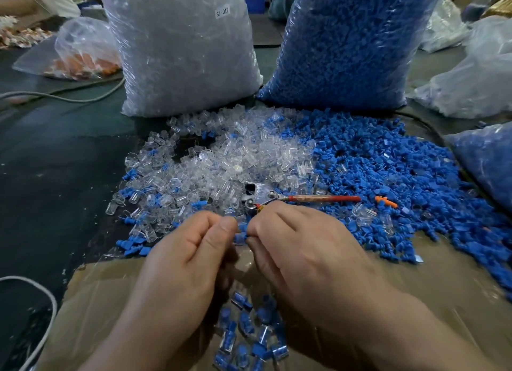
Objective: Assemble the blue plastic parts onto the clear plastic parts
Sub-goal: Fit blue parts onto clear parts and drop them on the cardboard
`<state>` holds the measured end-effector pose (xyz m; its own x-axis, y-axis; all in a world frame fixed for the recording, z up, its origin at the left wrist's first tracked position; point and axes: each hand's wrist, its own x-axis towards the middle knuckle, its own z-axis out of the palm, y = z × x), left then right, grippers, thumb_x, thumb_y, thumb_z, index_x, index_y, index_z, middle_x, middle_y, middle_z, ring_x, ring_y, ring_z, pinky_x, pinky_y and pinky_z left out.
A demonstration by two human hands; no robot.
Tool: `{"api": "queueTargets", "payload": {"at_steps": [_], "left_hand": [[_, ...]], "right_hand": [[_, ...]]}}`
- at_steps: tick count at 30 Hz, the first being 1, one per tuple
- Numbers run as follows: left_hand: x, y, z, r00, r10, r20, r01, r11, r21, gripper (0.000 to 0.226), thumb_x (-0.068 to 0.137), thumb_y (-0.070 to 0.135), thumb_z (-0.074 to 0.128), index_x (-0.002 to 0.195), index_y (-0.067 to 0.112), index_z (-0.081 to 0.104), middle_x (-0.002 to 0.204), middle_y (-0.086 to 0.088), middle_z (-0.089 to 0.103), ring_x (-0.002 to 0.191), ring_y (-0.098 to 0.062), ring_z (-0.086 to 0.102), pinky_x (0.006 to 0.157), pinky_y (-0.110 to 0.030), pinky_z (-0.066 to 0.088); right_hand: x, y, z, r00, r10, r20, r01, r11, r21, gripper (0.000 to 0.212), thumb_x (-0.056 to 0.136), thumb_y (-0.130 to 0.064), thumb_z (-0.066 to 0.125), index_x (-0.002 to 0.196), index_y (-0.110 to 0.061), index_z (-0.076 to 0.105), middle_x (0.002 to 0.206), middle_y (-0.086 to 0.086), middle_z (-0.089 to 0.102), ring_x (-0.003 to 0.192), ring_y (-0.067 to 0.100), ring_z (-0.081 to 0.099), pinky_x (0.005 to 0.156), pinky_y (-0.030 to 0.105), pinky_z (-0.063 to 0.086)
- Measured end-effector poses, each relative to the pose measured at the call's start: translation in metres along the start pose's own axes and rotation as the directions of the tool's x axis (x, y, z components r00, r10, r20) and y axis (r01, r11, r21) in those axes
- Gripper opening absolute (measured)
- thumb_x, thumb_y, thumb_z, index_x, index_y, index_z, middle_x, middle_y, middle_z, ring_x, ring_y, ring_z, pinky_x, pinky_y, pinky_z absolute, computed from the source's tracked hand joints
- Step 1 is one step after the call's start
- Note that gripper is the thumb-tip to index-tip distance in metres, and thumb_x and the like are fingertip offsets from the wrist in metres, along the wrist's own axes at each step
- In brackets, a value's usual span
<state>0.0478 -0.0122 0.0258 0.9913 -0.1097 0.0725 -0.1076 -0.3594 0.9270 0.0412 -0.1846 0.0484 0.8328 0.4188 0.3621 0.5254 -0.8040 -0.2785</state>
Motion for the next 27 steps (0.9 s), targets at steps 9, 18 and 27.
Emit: {"api": "queueTargets", "payload": {"at_steps": [9, 18, 27], "left_hand": [[-0.002, 0.0, -0.006, 0.958, 0.266, 0.103, -0.272, 0.961, 0.053, 0.022, 0.086, 0.058, 0.055, 0.09, 0.039, 0.063, 0.071, 0.007, 0.064, 0.056, -0.006, 0.057, 0.049, -0.017, 0.044], [0.007, -0.007, -0.03, 0.937, 0.246, 0.247, -0.337, 0.822, 0.459, 0.006, 0.084, 0.047, 0.066, 0.084, 0.041, 0.064, 0.091, 0.03, 0.064, 0.083, 0.008, 0.062, 0.07, -0.006, 0.047], [0.011, -0.009, -0.017, 0.977, 0.159, 0.139, -0.211, 0.764, 0.609, 0.036, 0.083, 0.062, 0.048, 0.116, 0.049, 0.056, 0.084, 0.026, 0.059, 0.077, 0.004, 0.057, 0.063, -0.015, 0.048]], "right_hand": [[-0.004, -0.012, -0.003, 0.795, 0.399, 0.457, -0.597, 0.377, 0.708, 0.026, 0.086, -0.038, 0.05, 0.066, -0.022, 0.051, 0.056, -0.007, 0.047, 0.047, 0.01, 0.041, 0.044, 0.03, 0.034], [-0.01, 0.006, -0.003, 0.877, 0.386, 0.286, -0.368, 0.922, -0.116, 0.034, 0.095, -0.056, 0.035, 0.081, -0.027, 0.046, 0.08, -0.01, 0.056, 0.074, 0.013, 0.055, 0.071, 0.039, 0.049], [-0.003, 0.008, 0.015, 0.912, 0.357, 0.2, -0.316, 0.926, -0.208, 0.049, 0.087, -0.074, 0.036, 0.116, -0.034, 0.04, 0.104, -0.01, 0.057, 0.087, 0.024, 0.061, 0.059, 0.037, 0.035]]}}
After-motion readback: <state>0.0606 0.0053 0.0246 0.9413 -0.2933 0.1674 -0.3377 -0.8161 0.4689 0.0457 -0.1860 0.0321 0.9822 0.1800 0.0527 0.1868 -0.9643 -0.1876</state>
